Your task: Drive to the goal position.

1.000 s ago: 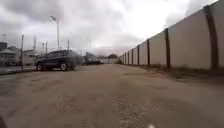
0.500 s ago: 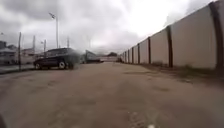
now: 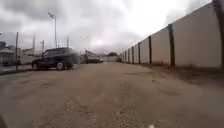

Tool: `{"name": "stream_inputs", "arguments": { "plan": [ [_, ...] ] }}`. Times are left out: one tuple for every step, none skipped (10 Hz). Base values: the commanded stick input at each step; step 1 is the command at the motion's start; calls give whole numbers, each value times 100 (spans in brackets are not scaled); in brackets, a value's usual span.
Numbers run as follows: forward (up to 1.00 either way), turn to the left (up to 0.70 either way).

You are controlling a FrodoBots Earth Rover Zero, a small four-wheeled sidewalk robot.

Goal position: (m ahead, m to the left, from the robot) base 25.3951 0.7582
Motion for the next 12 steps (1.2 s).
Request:
{"name": "stream_inputs", "arguments": {
  "plan": [
    [50, 0],
    [50, 0],
    [50, 0],
    [50, 0],
    [50, 0],
    [50, 0],
    [50, 0],
    [50, 0],
    [50, 0],
    [50, 0],
    [50, 0],
    [50, 0]
  ]
}}
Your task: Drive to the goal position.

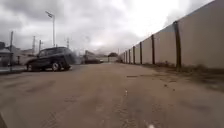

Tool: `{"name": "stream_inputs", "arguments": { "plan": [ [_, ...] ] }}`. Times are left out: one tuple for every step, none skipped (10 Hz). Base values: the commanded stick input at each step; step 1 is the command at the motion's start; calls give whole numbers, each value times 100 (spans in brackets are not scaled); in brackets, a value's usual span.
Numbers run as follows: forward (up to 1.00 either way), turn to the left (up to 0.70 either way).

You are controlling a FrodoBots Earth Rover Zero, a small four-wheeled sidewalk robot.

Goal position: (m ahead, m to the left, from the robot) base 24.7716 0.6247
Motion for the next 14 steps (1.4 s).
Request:
{"name": "stream_inputs", "arguments": {
  "plan": [
    [50, 0],
    [50, 0],
    [50, 0],
    [50, 0],
    [50, 0],
    [50, 0],
    [50, 0],
    [50, 0],
    [50, 0],
    [50, 0],
    [50, 0],
    [50, 0],
    [50, 0],
    [50, 0]
  ]
}}
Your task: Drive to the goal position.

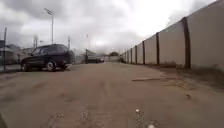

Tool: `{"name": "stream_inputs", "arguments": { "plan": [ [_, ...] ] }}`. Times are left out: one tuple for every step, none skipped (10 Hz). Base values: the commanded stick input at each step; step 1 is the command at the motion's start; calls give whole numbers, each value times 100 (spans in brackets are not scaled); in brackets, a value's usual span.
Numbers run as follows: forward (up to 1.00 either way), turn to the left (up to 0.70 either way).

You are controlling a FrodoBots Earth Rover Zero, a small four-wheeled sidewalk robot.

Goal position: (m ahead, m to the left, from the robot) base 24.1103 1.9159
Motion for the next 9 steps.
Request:
{"name": "stream_inputs", "arguments": {
  "plan": [
    [50, 0],
    [50, 0],
    [50, 0],
    [50, 0],
    [50, 0],
    [50, 0],
    [50, 0],
    [50, 0],
    [50, 0]
  ]
}}
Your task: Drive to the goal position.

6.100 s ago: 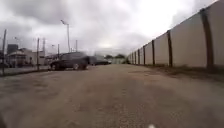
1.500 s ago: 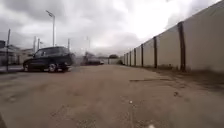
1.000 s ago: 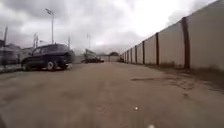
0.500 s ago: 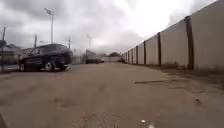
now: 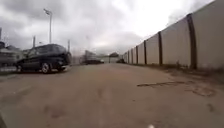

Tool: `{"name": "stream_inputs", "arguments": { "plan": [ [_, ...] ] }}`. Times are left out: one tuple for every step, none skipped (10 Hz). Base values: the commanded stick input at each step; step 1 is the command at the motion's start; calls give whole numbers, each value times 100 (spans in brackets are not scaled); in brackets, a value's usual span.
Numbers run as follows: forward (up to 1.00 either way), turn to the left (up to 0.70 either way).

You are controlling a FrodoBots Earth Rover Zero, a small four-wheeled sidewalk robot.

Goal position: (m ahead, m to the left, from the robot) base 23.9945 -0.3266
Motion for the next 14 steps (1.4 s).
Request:
{"name": "stream_inputs", "arguments": {
  "plan": [
    [50, 0],
    [50, 0],
    [50, 0],
    [50, 0],
    [50, 0],
    [50, 0],
    [50, 0],
    [50, 0],
    [50, 0],
    [50, 0],
    [50, 0],
    [50, 0],
    [50, 0],
    [50, 0]
  ]
}}
